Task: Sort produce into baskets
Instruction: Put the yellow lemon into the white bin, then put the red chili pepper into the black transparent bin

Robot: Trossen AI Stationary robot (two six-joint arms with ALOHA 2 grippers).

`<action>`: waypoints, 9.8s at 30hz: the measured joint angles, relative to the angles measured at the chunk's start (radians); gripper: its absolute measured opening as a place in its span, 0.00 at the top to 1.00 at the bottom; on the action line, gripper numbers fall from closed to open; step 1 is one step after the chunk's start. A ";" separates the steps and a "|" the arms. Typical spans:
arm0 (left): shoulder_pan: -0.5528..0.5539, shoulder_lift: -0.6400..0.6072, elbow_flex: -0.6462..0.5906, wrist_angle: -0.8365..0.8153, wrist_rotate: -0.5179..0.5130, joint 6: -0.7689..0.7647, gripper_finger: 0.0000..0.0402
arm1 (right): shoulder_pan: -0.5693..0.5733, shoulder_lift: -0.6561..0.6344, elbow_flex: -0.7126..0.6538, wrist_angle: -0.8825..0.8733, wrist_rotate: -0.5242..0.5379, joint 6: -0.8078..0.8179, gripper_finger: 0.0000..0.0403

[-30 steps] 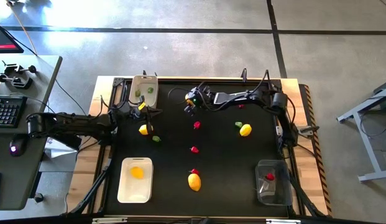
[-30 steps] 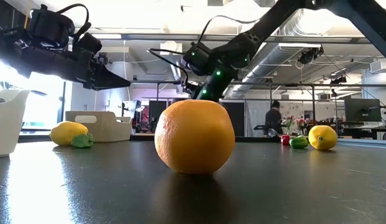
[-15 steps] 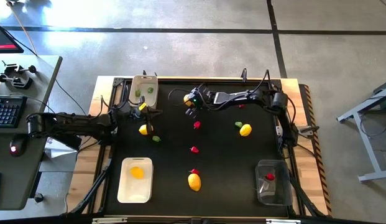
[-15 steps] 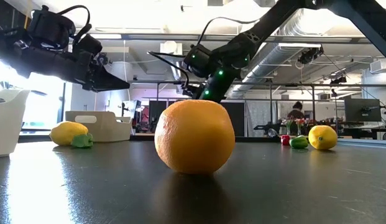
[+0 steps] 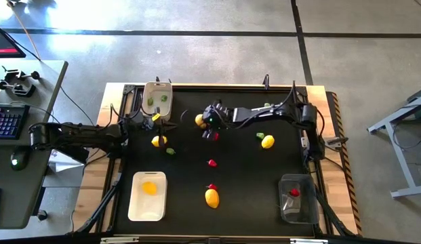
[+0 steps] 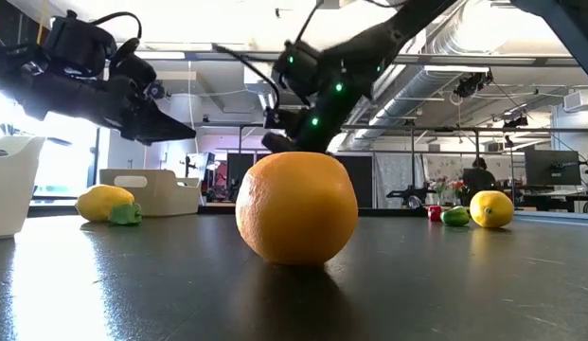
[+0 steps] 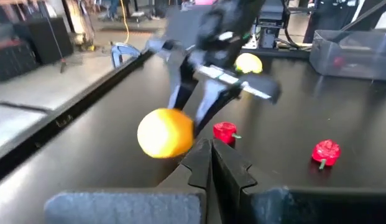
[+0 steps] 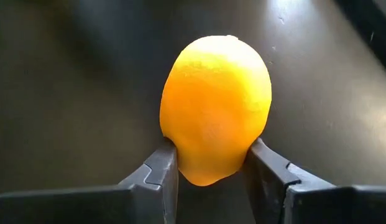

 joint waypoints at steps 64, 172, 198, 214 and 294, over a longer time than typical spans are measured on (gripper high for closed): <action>-0.275 0.253 0.134 0.069 -0.224 -0.063 0.60 | 0.309 -0.008 -0.002 0.233 0.460 -0.468 0.57; -0.885 0.255 0.559 -1.169 0.461 -0.367 0.59 | 0.243 -0.045 0.032 -0.145 0.525 -0.227 1.00; -0.867 0.215 0.648 -1.348 0.379 -0.340 0.54 | 0.265 -0.059 0.033 -0.157 0.514 -0.267 1.00; -0.539 0.074 0.611 -1.000 0.300 0.168 0.97 | 0.259 -0.133 -0.199 0.230 0.288 -0.155 1.00; -0.101 0.464 0.168 0.295 0.005 0.145 1.00 | -0.170 -0.337 -0.663 -0.138 0.577 0.925 0.70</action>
